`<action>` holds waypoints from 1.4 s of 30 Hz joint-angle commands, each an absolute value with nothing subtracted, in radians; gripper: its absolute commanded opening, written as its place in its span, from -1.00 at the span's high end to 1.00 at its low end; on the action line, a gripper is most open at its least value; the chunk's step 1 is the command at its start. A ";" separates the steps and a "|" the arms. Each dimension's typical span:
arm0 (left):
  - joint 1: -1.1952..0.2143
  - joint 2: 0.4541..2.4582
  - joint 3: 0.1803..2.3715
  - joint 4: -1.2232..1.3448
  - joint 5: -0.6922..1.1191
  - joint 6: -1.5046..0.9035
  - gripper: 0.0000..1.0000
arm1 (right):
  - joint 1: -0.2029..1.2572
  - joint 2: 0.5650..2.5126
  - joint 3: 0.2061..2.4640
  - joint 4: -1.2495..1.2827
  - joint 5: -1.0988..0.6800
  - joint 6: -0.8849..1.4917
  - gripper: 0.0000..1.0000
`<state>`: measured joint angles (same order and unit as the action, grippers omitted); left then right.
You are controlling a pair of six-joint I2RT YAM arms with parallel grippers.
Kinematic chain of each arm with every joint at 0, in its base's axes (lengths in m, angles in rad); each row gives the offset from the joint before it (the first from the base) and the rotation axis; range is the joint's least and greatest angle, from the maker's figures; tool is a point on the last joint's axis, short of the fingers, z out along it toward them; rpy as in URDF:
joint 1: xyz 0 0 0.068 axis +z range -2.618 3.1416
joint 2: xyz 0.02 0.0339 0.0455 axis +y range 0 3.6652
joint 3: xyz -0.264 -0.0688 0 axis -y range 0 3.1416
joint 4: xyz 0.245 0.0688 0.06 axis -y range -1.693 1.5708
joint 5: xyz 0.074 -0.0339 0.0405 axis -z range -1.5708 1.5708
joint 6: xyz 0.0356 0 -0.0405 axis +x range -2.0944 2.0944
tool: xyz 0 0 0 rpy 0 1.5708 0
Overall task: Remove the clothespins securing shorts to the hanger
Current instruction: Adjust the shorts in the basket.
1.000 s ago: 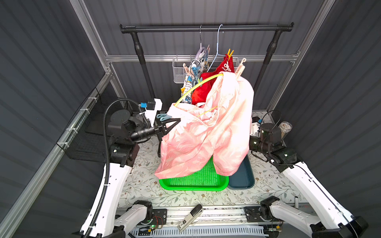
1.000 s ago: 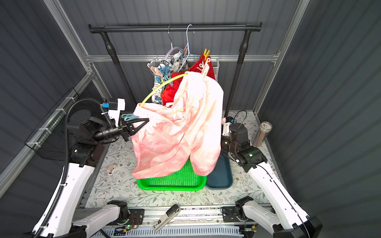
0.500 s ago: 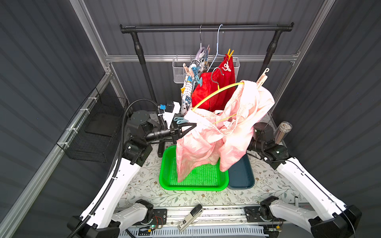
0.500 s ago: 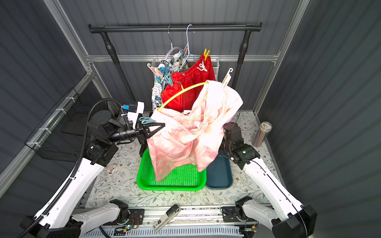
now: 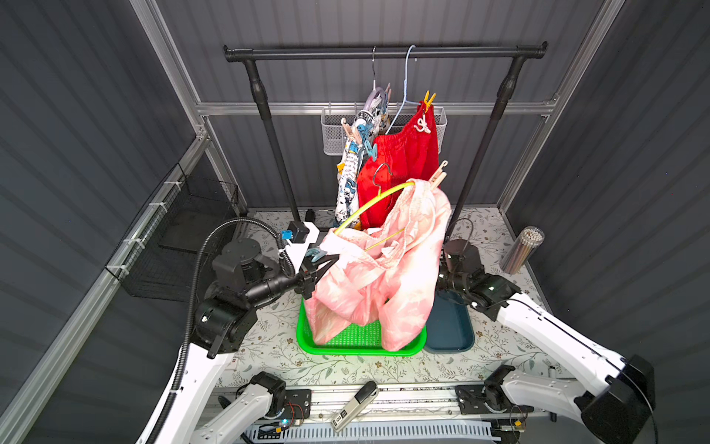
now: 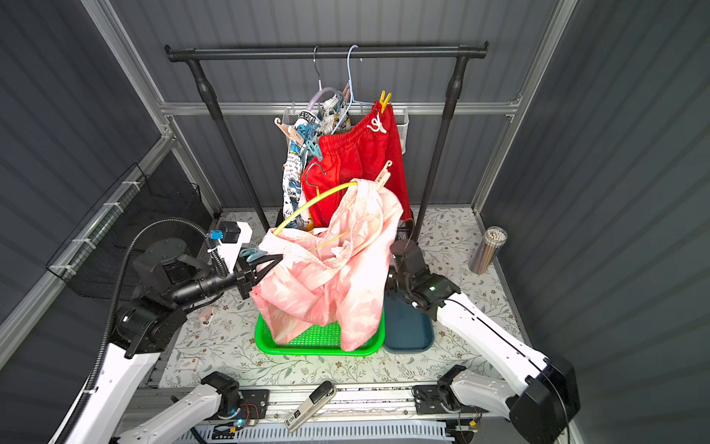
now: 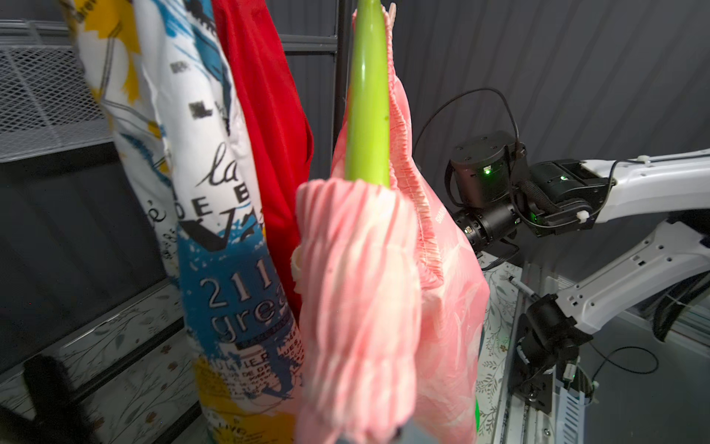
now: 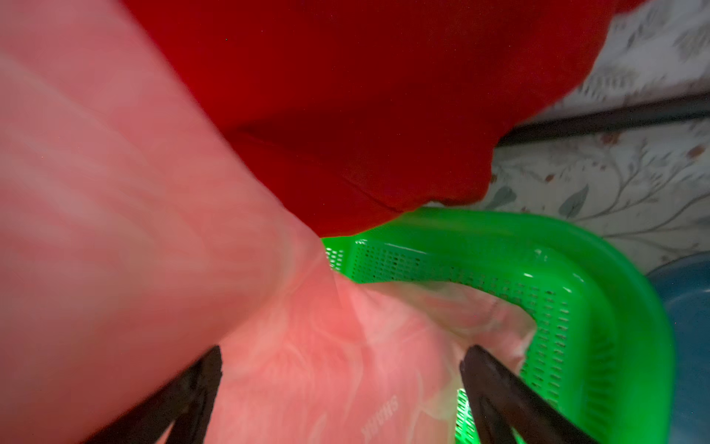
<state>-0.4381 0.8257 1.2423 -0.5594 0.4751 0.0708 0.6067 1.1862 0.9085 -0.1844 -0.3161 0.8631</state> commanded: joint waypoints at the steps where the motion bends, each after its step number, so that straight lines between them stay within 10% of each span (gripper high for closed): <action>1: -0.442 0.808 1.260 -0.642 0.376 0.132 1.00 | 0.611 1.219 0.862 -0.110 -0.327 0.902 -0.98; 19: -0.442 0.862 1.286 -0.724 0.510 0.163 1.00 | 0.400 0.979 0.949 -0.488 -0.003 0.532 -0.98; 42: -0.442 0.940 1.312 -0.761 0.587 0.177 1.00 | 0.023 1.009 1.030 -0.023 -0.979 0.230 -0.99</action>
